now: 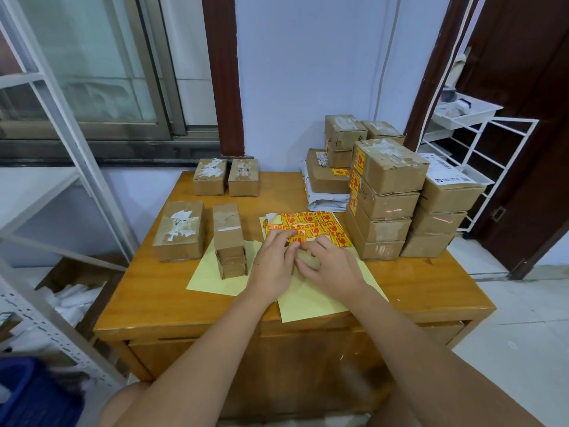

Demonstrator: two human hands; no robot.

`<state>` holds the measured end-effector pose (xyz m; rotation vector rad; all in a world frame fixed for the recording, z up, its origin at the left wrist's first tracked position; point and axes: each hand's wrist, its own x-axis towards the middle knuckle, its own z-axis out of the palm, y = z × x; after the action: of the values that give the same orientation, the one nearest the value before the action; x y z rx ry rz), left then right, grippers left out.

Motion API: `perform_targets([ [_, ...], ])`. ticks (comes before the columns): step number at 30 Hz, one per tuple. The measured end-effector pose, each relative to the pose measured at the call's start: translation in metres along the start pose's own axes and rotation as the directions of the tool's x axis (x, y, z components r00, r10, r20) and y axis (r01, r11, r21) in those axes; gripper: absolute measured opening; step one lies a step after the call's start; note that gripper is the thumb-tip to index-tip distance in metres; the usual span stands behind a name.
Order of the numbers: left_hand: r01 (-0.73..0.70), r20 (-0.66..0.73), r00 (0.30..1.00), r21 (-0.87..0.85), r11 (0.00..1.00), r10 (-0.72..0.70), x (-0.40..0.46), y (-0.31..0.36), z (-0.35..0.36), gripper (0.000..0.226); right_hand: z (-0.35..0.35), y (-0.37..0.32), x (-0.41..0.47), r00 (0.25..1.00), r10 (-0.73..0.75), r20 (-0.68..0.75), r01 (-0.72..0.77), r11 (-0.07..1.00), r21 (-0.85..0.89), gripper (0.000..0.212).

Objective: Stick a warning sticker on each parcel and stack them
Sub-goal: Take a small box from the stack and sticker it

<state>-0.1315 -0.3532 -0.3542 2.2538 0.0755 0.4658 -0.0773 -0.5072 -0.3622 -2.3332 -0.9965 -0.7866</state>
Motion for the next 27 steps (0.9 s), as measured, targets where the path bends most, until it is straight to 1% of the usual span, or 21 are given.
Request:
perform_targets([
  [2,0.029,-0.06,0.998,-0.078,0.997,-0.033,-0.005,0.007,-0.005,0.035,-0.006,-0.004,0.003,0.999,-0.017,-0.033,0.017,1.0,0.008,0.029],
  [4,0.019,-0.102,0.994,-0.118,0.993,-0.031,-0.012,0.013,-0.009,0.036,-0.012,-0.012,0.008,0.998,0.022,-0.059,-0.019,0.998,0.054,0.029],
  [6,-0.033,-0.141,0.99,-0.135,0.99,0.014,-0.019,0.022,-0.016,0.036,-0.019,-0.024,0.019,0.989,0.131,-0.07,-0.117,0.979,0.169,0.031],
  [9,-0.129,-0.193,0.976,-0.137,0.982,0.101,-0.021,0.037,-0.034,0.035,-0.033,-0.043,0.04,0.962,0.264,-0.071,-0.219,0.898,0.381,0.022],
  [11,-0.168,-0.233,0.964,-0.142,0.976,0.132,-0.019,0.047,-0.051,0.036,-0.04,-0.053,0.056,0.941,0.337,-0.039,-0.263,0.796,0.546,0.019],
  [14,-0.191,-0.292,0.946,-0.157,0.969,0.139,-0.01,0.051,-0.081,0.038,-0.045,-0.069,0.08,0.901,0.43,0.058,-0.311,0.546,0.778,0.023],
  [16,-0.155,-0.308,0.947,-0.177,0.972,0.095,-0.002,0.047,-0.102,0.038,-0.044,-0.079,0.093,0.885,0.448,0.13,-0.332,0.409,0.85,0.021],
  [17,-0.121,-0.304,0.951,-0.199,0.973,0.056,0.001,0.043,-0.111,0.036,-0.042,-0.085,0.098,0.88,0.45,0.152,-0.342,0.38,0.859,0.02],
  [18,-0.078,-0.293,0.956,-0.224,0.972,0.009,0.005,0.037,-0.12,0.034,-0.039,-0.09,0.103,0.881,0.446,0.16,-0.349,0.381,0.856,0.02],
  [21,0.02,-0.262,0.96,-0.293,0.956,-0.101,0.012,0.016,-0.14,0.027,-0.025,-0.102,0.117,0.893,0.41,0.188,-0.382,0.466,0.798,0.016],
  [24,0.057,-0.239,0.964,-0.249,0.967,-0.118,0.017,-0.001,-0.151,0.028,-0.01,-0.109,0.128,0.873,0.415,0.258,-0.451,0.483,0.75,0.014],
  [27,0.112,-0.191,0.971,-0.18,0.977,-0.146,0.022,-0.014,-0.156,0.029,0.002,-0.112,0.136,0.839,0.432,0.332,-0.525,0.478,0.704,0.017],
])
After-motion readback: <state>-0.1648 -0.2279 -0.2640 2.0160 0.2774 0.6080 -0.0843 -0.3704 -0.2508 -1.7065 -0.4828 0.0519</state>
